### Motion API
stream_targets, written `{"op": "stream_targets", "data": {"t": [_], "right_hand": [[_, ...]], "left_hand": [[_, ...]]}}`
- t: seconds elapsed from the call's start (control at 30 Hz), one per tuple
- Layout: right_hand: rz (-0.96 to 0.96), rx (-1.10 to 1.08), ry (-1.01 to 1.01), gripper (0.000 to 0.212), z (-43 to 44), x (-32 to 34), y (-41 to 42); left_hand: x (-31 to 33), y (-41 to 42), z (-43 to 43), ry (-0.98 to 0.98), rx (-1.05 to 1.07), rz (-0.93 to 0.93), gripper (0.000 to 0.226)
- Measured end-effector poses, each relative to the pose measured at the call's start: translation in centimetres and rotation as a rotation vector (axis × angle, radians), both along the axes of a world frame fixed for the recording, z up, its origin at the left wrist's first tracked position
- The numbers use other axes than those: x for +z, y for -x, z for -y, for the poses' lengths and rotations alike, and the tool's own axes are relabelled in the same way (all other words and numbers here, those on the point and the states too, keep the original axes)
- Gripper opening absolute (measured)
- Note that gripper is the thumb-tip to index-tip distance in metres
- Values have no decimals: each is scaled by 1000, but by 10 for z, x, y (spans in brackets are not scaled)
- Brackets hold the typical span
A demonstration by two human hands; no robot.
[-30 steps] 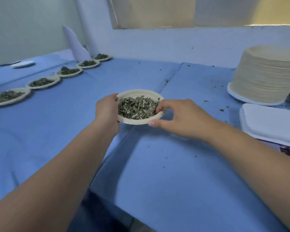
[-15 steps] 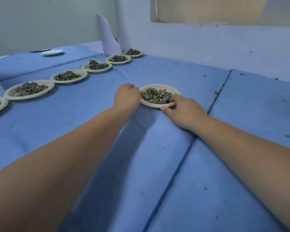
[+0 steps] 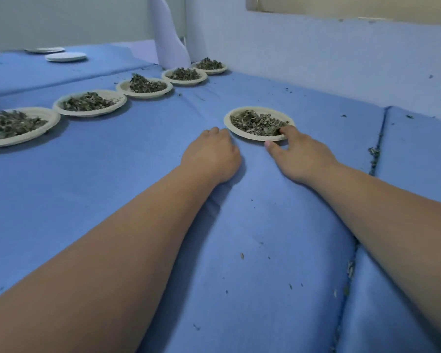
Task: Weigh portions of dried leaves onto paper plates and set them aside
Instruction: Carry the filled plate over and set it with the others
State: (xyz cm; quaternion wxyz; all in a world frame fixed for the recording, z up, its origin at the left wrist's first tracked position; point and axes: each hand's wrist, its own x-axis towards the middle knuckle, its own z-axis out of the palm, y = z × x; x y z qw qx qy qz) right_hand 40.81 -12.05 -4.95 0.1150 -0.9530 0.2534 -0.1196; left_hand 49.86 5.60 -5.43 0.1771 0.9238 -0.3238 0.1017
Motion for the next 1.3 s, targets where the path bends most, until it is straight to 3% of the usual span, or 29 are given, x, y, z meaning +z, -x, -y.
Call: {"op": "stream_targets", "data": {"t": [0.23,0.37,0.63,0.73,0.9,1.3], "right_hand": [[-10,50,22,52,1,0,0],[9,132,-88,45,13,4,-27],[66,135,-135,47,32,7,-92],[87,117,-143,51,44,6,-98],[94,73,-139,56,68,5,-113],[56,26,-78,53,119,4,-217]], "left_hand": [[3,8,-5,-88,-71,-40,21],[7,7,-14,-64,-58,-64,31],[16,3,7,-76,11,-125,28],[22,-16,39,-97,37,-187,30],[21,-59,77,-130,44,-219,13],[18,-160,146,-38,109,-85,19]]}}
